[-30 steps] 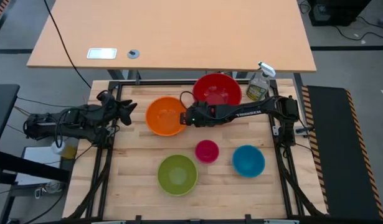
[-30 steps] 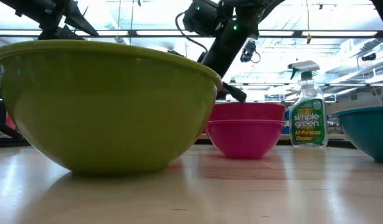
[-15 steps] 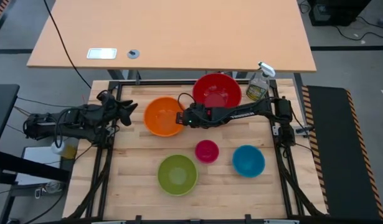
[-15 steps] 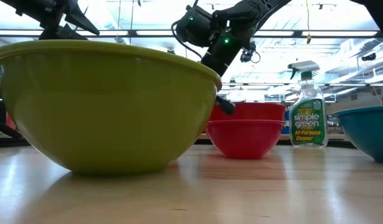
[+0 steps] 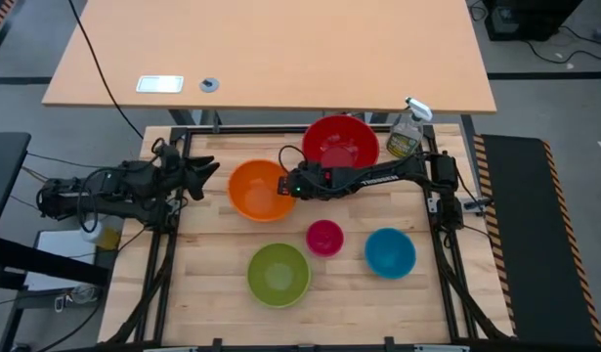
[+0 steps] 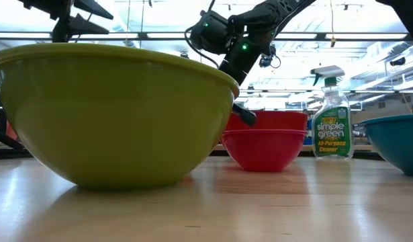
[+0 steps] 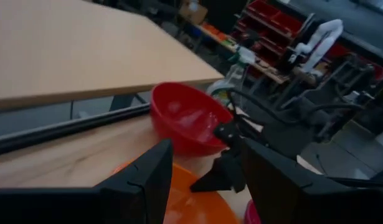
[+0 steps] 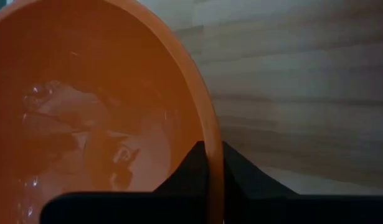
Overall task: Nest bowls inside each other
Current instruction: Stack the orange bowl on top of the red bowl
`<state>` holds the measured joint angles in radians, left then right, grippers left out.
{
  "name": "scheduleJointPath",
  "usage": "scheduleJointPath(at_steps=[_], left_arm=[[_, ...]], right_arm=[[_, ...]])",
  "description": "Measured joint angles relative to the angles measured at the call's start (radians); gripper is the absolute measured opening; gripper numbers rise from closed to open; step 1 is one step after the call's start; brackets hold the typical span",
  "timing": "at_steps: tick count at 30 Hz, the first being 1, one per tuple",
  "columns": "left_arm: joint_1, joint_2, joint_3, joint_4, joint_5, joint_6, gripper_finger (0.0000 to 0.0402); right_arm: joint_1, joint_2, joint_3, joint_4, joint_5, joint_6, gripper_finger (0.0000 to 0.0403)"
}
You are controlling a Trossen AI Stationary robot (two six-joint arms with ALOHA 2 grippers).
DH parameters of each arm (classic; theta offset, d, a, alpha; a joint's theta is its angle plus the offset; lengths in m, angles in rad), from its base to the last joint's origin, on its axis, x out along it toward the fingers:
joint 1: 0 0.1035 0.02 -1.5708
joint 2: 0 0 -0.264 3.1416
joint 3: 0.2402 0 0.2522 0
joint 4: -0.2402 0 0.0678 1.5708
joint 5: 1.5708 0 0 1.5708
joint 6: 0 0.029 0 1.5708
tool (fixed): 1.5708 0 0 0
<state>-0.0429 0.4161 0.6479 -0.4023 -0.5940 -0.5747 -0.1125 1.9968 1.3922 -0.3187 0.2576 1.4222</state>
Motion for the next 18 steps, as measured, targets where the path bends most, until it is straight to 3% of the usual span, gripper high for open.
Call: scheduleJointPath(at_steps=[9,18], left_arm=[[0.000,0.001,0.000,0.003,0.000,0.021,0.0192],[0.000,0.001,0.000,0.129,0.014,0.119,0.0192]], right_arm=[[0.001,-0.053,0.079,-0.021,-0.020,-0.136,0.0024],[-0.093,-0.234,0.125,-0.273,0.049,-0.292,0.0025]])
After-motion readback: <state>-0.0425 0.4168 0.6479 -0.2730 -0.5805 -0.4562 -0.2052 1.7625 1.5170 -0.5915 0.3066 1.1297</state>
